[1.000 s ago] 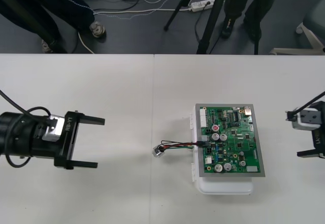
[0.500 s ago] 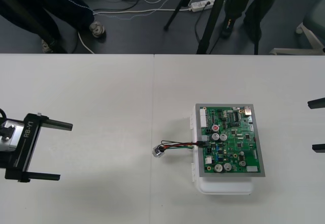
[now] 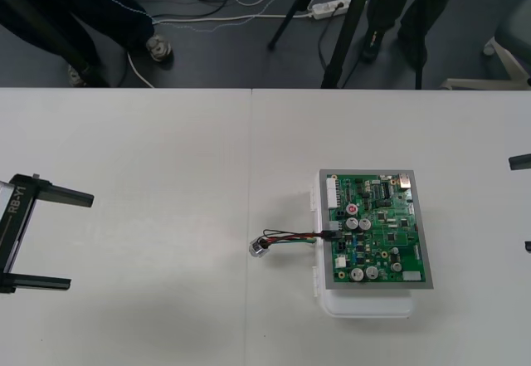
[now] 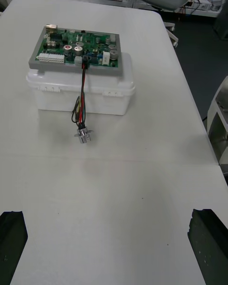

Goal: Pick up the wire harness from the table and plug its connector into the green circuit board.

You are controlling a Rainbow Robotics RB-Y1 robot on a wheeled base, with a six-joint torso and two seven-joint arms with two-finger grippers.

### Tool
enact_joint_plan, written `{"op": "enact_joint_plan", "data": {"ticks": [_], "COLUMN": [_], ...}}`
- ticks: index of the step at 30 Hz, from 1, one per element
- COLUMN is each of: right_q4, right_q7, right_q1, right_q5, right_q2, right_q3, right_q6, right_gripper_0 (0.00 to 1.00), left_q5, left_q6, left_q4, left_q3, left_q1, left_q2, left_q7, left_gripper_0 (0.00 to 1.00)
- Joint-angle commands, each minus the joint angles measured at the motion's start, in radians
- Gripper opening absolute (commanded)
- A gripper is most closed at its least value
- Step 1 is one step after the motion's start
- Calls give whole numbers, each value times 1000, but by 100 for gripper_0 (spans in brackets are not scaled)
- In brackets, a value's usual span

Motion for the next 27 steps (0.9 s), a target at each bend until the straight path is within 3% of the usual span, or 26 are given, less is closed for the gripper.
{"op": "enact_joint_plan", "data": {"ticks": [1,6,27], "right_q4": [0,0,-17], "right_q7": [84,119,85], "right_q1": [79,119,127], "right_q5": [-48,-47,-38], "right_q2": [-43,-37,26], "right_q3": [-52,-70,-67], "right_q6": [-7,-16,-51], "right_gripper_0": [100,100,100], "left_q5": [33,35,33], "left_q6": [54,57,48], "left_q4": [-52,-63,-84], "left_q3": [33,35,35], "left_q1": [22,22,25], "left_q2": [70,72,69], "left_q7": [15,26,46], "left_gripper_0": [100,100,100]}}
